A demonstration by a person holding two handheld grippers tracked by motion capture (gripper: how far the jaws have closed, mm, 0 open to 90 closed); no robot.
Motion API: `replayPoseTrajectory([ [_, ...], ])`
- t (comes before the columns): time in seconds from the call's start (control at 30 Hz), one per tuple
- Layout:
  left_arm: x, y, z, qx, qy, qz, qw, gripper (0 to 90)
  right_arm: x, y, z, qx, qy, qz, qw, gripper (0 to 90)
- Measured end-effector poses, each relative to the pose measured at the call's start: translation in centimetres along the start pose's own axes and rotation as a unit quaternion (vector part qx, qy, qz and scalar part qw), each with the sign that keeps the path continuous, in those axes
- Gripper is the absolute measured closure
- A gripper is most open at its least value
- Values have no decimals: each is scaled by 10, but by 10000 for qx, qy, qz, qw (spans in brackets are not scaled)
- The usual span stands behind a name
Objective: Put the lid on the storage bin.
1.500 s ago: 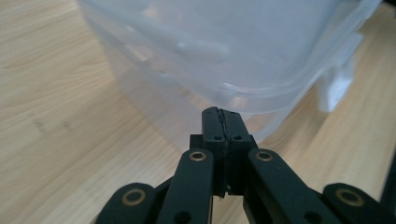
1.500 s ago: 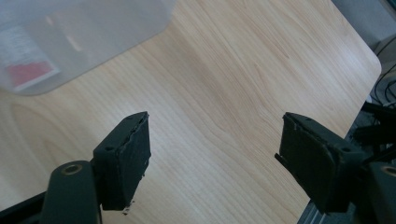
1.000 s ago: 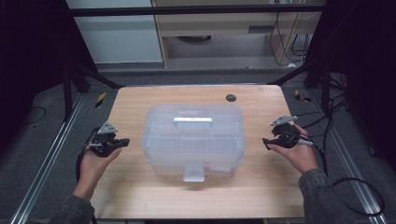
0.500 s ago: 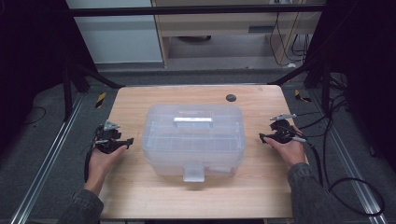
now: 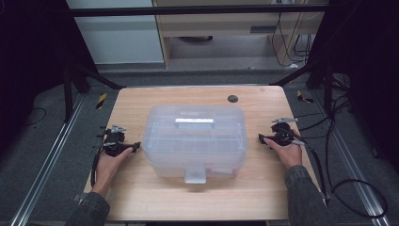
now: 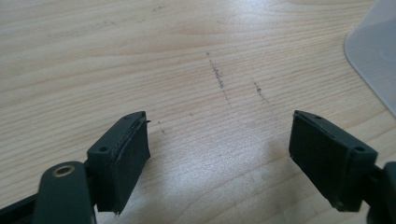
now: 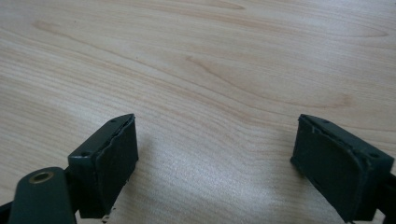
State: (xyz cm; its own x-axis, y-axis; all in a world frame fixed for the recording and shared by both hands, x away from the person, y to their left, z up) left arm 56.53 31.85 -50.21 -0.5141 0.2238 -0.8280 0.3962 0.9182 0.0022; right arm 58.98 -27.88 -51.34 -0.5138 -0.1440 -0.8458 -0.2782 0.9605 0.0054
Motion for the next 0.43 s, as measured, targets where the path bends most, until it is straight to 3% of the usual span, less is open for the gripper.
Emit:
replayPoseTrajectory([
  [0.07,4,-1,5,-33,-120,-55,9999,164,3,1,1,77,-160,43,9998,107],
  [0.2,8,-2,8,-64,-297,54,9995,127,3,5,4,237,-137,138,9995,61],
  [0.33,8,-2,8,-161,-236,27,9996,99,3,6,5,224,-50,134,9996,3],
  [0.4,8,-2,10,-236,-146,-20,9996,0,3,6,5,214,-29,92,9997,2],
  [0.43,8,-2,10,-243,-127,-47,9996,0,3,6,5,217,-29,92,9997,3],
])
Point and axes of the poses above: each handheld gripper's, and its own axes: z roughly forward along the jaws, x roughly out of its underside, y roughly to its left, the point moved 1 cm from there along z, roughly forward along the jaws, and after that the axes turned 12 degrees about -y, right-handed, at the moved point
